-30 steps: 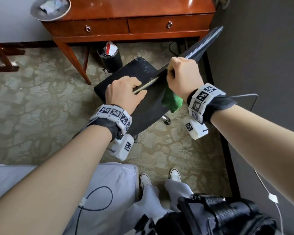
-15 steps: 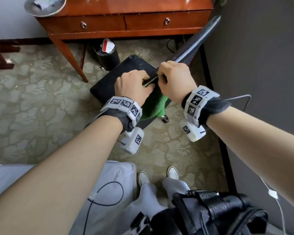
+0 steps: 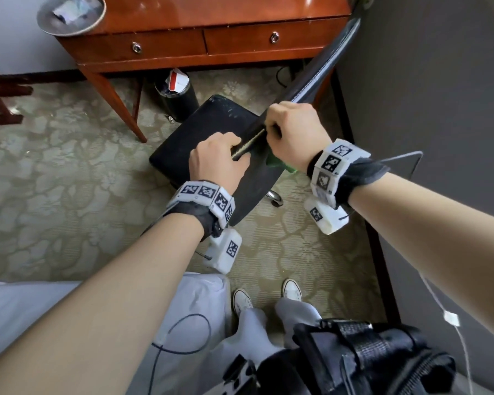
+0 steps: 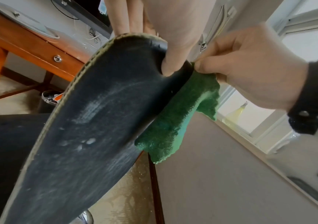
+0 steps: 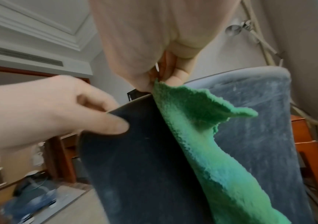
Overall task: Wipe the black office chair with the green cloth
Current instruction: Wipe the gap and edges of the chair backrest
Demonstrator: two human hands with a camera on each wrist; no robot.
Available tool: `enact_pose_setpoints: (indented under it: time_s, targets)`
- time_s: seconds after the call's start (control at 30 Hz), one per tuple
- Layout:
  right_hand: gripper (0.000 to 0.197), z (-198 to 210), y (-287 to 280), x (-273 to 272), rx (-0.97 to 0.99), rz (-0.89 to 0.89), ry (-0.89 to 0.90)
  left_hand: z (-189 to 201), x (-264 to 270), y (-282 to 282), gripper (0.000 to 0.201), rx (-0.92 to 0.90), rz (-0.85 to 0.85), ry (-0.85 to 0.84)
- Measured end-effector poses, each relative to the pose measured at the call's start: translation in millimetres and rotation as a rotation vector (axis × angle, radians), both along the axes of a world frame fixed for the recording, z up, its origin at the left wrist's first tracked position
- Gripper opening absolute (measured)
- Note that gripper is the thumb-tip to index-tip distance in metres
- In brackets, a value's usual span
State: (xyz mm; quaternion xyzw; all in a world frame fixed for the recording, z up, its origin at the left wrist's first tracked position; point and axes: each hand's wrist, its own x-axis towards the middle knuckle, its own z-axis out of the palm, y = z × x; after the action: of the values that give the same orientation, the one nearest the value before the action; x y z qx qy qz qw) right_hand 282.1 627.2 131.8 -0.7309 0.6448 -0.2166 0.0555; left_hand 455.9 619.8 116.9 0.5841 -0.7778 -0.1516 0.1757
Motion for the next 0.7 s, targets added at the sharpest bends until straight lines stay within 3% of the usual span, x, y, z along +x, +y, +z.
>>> enact_pose_setpoints:
  time_s: [0.1,0.3,0.5,0.7]
  targets:
    - [0.009,0.2,8.4,6.5,0.029,0.062,0.015,0.9,-3.5,-1.5,0.026,-0.003,-0.025,-0.044]
    - [0.012,1.8,-3.4,-13.4,-0.023,-0.052,0.01,1.9,-15.0,-7.0,0.027,0.021,-0.048,-0.019]
    - [0.01,-6.2,12.9,1.4,-0.014,0.053,-0.043,3.8,-25.9,-3.7,0.024,0.028,-0.049,-0.018]
    - [0.013,-0.4,-2.7,-24.5,-0.055,-0.093,-0.056,-10.6,-3.6,9.4,0.029,0.036,-0.038,-0.02]
